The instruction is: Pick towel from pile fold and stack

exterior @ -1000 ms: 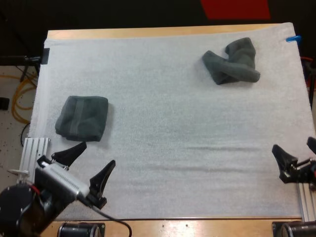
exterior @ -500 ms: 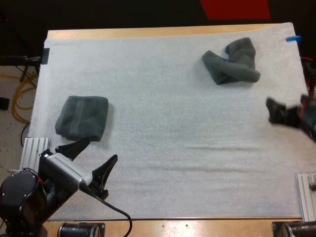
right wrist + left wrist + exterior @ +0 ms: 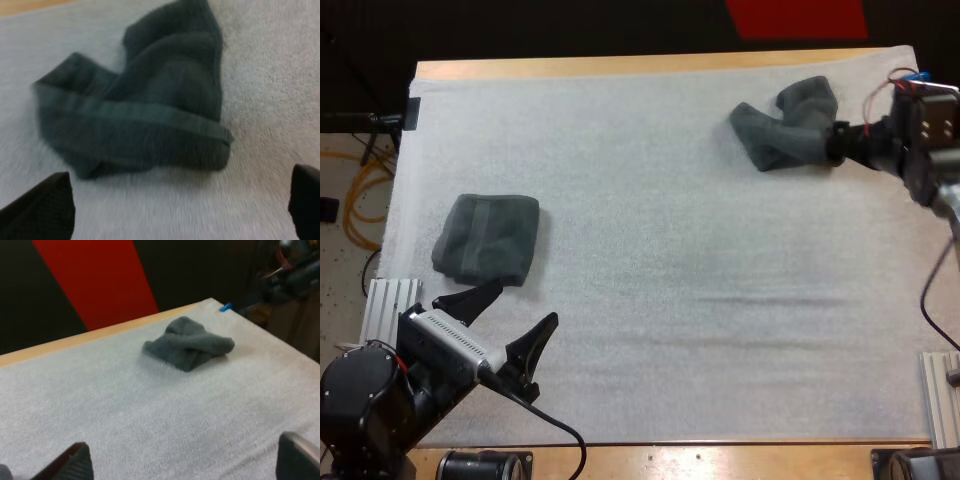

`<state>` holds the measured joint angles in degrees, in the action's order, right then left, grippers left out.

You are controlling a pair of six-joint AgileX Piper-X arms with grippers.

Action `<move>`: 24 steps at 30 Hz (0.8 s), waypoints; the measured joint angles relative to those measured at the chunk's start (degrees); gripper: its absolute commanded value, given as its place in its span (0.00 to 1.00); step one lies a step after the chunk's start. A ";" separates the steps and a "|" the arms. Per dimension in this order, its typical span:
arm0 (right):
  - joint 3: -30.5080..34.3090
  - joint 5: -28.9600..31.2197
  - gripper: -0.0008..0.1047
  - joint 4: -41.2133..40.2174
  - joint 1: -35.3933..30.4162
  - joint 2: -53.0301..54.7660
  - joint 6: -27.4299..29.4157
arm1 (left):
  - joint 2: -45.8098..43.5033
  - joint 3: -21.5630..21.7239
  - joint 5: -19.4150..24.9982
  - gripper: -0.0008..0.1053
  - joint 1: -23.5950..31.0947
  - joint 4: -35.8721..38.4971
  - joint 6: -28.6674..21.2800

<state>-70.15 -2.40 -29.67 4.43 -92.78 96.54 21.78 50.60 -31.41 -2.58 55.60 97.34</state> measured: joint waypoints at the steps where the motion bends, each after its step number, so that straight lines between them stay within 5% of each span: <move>1: -1.02 0.43 0.80 0.39 0.00 -2.48 -0.91 | 0.00 0.00 0.00 0.68 0.00 0.00 -0.01; 11: -8.91 1.81 0.78 1.53 0.00 -19.01 -10.57 | 0.00 0.00 -0.07 0.68 0.00 0.00 1.10; 14: -9.20 1.81 0.60 1.57 0.00 -20.54 -11.63 | 0.00 0.00 -0.07 0.68 0.00 0.00 1.21; 19: -9.40 1.81 0.13 1.90 0.00 -21.23 -13.73 | 0.00 0.00 -0.07 0.68 0.00 0.00 1.19; 24: -9.47 -3.52 0.01 2.13 -0.15 -22.40 -15.58 | 0.00 0.00 -0.07 0.68 0.00 0.00 1.19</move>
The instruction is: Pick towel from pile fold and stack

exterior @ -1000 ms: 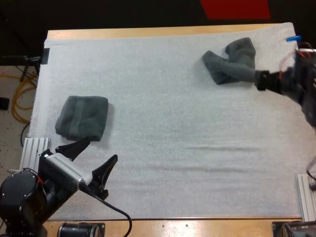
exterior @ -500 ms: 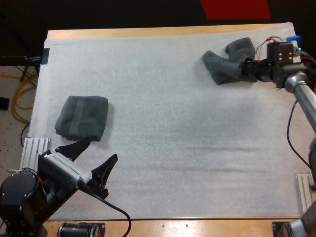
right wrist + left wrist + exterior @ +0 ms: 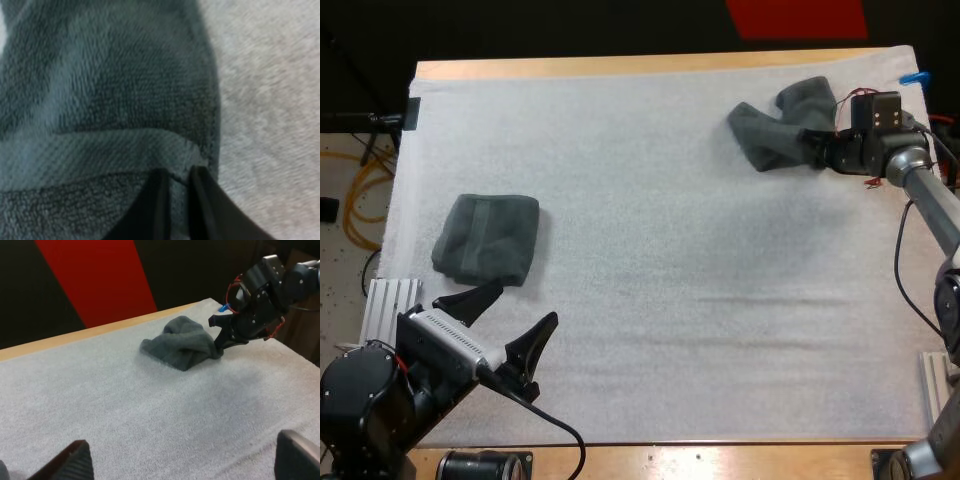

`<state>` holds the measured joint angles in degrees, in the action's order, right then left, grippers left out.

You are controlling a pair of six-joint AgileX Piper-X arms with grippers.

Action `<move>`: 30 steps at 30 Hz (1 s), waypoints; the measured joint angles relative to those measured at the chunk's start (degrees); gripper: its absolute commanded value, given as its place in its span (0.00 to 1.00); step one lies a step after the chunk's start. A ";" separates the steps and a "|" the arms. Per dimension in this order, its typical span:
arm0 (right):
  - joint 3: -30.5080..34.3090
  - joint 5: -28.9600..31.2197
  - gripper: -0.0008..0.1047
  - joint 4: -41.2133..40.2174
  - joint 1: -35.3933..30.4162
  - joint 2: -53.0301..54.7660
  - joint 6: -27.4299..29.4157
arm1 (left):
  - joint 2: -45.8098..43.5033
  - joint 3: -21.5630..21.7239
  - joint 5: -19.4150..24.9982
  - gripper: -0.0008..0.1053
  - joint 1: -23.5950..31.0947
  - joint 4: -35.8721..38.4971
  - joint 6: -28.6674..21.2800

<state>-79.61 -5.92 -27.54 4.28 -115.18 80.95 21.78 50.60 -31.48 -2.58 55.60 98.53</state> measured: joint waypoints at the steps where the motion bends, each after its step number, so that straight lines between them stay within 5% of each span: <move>1: 0.00 -0.25 0.01 0.00 0.00 -0.06 0.00 | 0.00 0.00 0.00 0.68 0.00 0.00 0.00; 9: 0.00 -0.83 0.01 0.00 0.00 2.40 0.40 | 0.00 0.00 0.00 0.68 0.00 0.00 0.00; 23: 0.00 -1.40 0.01 -1.24 0.00 23.24 14.60 | 0.00 0.00 0.00 0.68 0.00 0.00 0.00; 30: 0.00 -1.55 0.01 -7.67 0.57 32.57 15.91 | 0.00 0.00 0.00 0.68 0.00 0.00 0.00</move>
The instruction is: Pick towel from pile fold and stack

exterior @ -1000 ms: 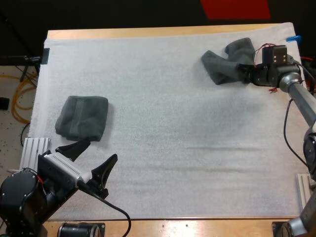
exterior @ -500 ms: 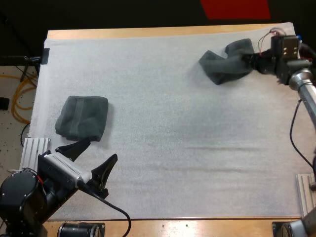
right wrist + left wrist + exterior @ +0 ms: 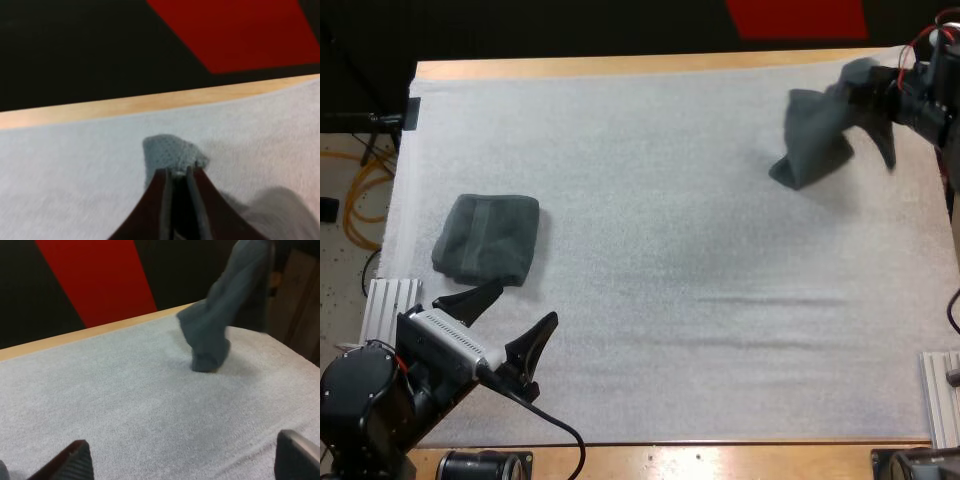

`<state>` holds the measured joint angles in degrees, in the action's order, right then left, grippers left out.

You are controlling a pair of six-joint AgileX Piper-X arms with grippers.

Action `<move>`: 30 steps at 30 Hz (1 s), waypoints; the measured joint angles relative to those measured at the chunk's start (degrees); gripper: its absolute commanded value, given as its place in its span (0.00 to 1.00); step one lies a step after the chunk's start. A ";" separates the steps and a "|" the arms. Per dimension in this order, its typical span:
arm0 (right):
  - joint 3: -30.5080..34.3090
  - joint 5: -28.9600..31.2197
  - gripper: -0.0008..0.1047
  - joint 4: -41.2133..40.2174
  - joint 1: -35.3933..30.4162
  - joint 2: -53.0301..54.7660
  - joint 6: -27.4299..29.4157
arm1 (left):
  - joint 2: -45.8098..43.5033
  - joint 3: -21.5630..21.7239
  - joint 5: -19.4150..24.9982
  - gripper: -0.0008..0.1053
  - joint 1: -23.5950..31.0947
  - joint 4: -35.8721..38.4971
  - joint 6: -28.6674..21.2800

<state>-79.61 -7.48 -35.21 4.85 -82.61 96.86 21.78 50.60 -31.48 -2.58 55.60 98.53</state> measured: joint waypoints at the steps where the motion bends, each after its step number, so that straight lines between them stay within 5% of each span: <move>1: 0.01 0.00 0.01 -1.22 0.43 0.87 0.00 | 0.00 0.00 0.00 0.68 0.00 0.00 0.00; 6: 5.18 0.00 0.01 -3.79 7.17 2.81 0.00 | 0.00 0.00 0.00 0.68 0.00 0.00 0.00; 15: 19.97 0.00 0.01 0.13 29.32 2.00 0.00 | 0.00 0.00 0.00 0.68 0.00 0.23 0.00; 23: 21.61 -2.40 0.01 9.99 43.12 1.89 -0.59 | 0.00 0.00 0.00 0.68 0.00 0.51 0.00; 30: 21.61 -6.66 0.01 10.82 45.50 -1.51 -4.06 | 0.00 0.00 0.00 0.68 0.00 0.51 0.00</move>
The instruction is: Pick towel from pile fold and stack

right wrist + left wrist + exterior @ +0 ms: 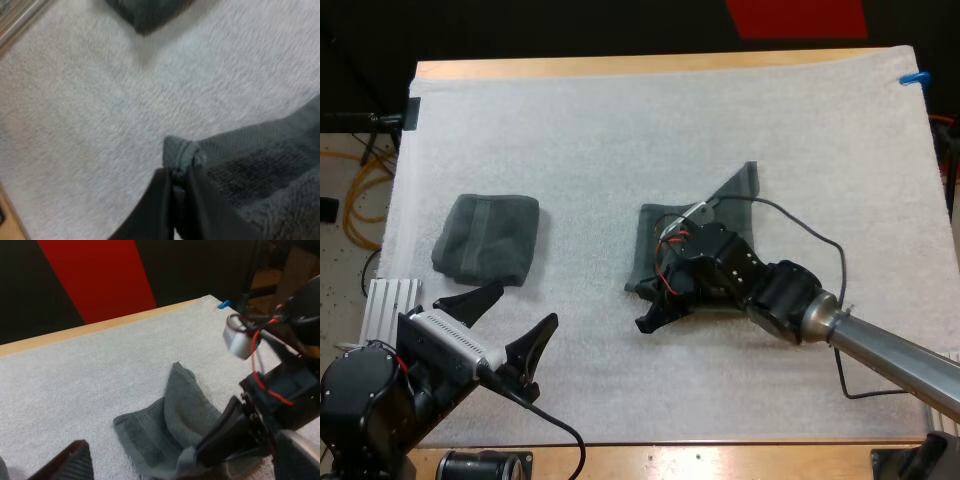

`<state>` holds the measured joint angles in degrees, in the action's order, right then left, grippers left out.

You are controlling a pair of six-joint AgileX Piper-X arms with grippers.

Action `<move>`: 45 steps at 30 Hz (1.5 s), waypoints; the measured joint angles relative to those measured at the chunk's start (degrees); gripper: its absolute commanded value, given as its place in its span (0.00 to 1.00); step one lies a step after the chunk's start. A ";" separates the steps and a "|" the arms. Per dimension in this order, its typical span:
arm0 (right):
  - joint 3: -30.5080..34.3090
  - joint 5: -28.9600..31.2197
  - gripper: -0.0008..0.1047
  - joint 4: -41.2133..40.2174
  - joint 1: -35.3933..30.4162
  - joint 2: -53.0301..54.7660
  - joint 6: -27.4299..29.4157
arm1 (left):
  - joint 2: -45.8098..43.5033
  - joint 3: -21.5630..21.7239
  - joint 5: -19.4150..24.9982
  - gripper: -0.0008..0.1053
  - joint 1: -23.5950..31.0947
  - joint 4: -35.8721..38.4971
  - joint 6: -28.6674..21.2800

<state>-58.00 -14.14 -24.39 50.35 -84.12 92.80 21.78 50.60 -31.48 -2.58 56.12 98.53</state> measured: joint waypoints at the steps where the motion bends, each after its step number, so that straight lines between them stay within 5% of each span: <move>1: 0.00 -0.28 0.01 -0.13 0.00 -0.39 -0.89 | 0.00 0.00 0.00 0.68 0.00 0.00 0.00; 5: -0.06 -0.86 0.10 -0.12 0.00 -0.69 -1.92 | 0.00 0.00 0.00 0.68 0.00 0.00 0.00; 8: -0.58 -1.57 0.41 0.08 0.00 -0.69 -2.04 | 0.00 0.00 0.00 0.68 0.00 0.00 0.00; 10: -1.10 -1.70 0.75 1.24 0.00 -0.69 -2.18 | 0.00 0.00 0.00 0.68 0.00 0.00 0.00; 13: -2.63 -2.07 0.95 1.40 0.00 -0.69 -2.39 | 0.00 0.00 0.00 0.68 0.00 0.00 0.00; 22: -5.69 3.80 0.88 -10.16 -1.05 2.29 -2.00 | 0.00 0.00 0.00 0.68 0.00 -0.34 -0.88; 28: -4.52 5.02 0.82 -18.38 -9.42 2.31 -2.01 | 0.00 0.00 0.00 0.68 0.00 0.03 -0.86; 35: 2.32 4.01 0.78 -20.37 -19.52 2.36 -2.72 | 0.00 0.00 0.00 0.68 0.00 3.33 -0.86; 45: 13.28 -2.74 0.78 -15.08 -23.37 2.36 -7.01 | 0.02 -1.92 0.52 0.68 0.00 12.13 -0.83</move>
<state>-44.72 -16.88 -39.47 26.98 -81.76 85.78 21.79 48.68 -30.97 -2.58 68.25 97.71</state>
